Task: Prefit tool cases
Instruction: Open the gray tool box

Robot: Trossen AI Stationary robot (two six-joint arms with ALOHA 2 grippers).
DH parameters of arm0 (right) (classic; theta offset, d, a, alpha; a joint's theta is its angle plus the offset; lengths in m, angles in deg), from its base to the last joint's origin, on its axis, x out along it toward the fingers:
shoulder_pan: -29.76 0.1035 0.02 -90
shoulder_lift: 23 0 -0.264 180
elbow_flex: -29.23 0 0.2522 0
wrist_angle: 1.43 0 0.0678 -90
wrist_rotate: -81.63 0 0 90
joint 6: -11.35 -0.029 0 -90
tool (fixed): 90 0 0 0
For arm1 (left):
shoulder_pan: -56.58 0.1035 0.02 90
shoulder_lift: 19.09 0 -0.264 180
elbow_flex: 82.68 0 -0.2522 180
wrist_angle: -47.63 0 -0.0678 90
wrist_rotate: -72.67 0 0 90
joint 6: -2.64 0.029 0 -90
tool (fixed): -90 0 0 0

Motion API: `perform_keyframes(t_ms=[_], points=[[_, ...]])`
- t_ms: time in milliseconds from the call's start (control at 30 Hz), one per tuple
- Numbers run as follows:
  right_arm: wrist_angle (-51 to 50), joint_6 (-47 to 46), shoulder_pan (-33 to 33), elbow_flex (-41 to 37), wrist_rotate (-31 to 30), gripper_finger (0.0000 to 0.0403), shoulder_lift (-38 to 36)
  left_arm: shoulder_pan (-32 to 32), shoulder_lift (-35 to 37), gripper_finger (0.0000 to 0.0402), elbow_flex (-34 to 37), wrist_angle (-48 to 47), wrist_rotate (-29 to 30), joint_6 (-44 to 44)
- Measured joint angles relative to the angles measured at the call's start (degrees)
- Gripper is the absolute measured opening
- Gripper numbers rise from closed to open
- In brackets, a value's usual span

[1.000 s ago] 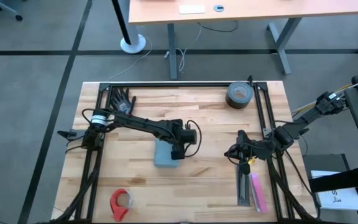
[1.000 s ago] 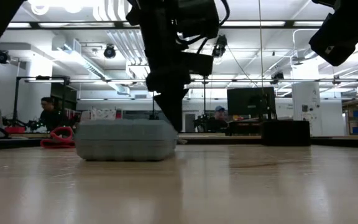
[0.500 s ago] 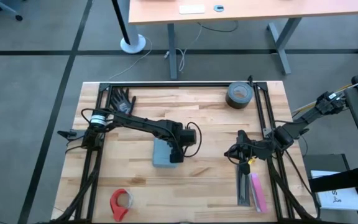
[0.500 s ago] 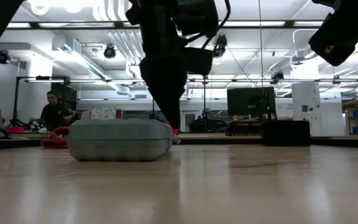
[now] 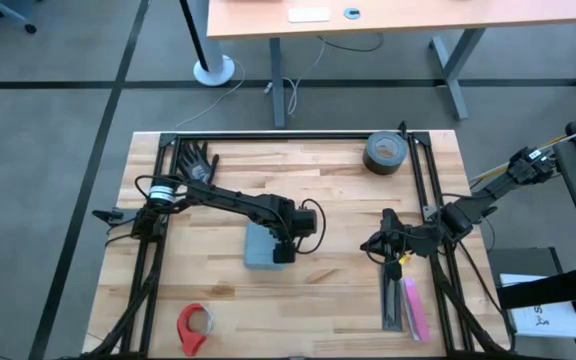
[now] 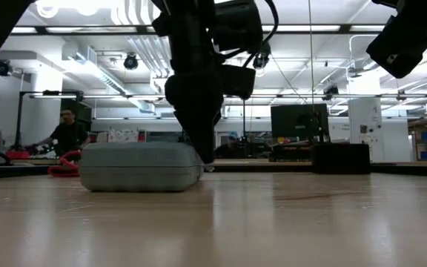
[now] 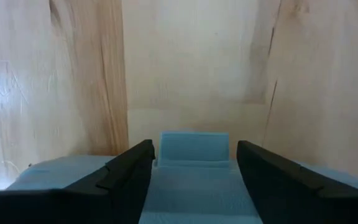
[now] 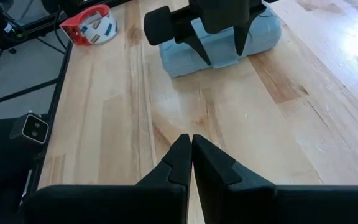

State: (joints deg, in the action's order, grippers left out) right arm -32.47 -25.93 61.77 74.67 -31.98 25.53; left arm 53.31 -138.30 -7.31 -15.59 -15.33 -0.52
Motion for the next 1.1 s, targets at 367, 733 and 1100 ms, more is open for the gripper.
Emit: perform_keyframes(t_ms=[367,733,1100], points=[[0.0,0.0,0.0,0.0,0.0,0.0000,0.0,0.0,0.0,0.0220,0.0,-5.3,0.2,-0.1],[0.0,0.0,0.0,0.0,-0.5,0.0000,0.0,0.0,0.0,0.0230,0.0,-9.0,0.3,-0.1],[0.0,0.0,0.0,0.0,-0.5,0.0000,0.0,-0.1,0.0,0.0223,0.0,-10.2,0.3,1.5]])
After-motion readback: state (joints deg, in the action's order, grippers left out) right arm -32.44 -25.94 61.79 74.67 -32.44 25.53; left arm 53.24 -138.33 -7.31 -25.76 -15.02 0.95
